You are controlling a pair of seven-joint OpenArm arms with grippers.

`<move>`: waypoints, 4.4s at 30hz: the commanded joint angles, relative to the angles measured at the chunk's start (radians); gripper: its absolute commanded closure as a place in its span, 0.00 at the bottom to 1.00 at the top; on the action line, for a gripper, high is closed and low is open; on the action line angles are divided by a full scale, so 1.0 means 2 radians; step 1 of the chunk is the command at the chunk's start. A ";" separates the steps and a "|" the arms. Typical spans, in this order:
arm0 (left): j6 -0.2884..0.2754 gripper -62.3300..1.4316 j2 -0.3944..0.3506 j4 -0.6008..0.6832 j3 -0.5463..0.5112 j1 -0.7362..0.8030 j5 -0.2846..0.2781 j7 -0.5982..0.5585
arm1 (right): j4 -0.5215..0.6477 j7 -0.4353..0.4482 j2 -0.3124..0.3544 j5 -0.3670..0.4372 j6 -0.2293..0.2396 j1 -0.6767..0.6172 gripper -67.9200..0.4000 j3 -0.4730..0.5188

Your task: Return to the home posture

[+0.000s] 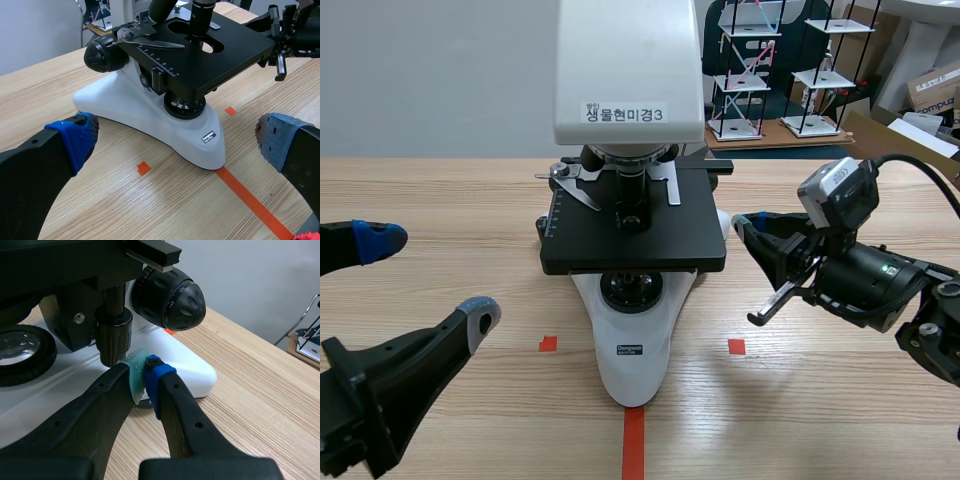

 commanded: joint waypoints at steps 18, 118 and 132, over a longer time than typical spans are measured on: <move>-0.001 0.00 -0.001 0.010 -0.002 0.002 -0.005 -0.007 | 0.010 0.005 0.002 0.007 0.000 0.005 0.99 0.001; -0.003 0.00 -0.001 0.010 -0.002 0.002 -0.005 -0.007 | 0.464 -0.021 0.036 0.099 0.019 -0.492 0.17 0.252; -0.003 0.00 -0.001 0.010 -0.002 0.002 -0.005 -0.007 | 0.464 -0.021 0.036 0.099 0.019 -0.492 0.00 0.252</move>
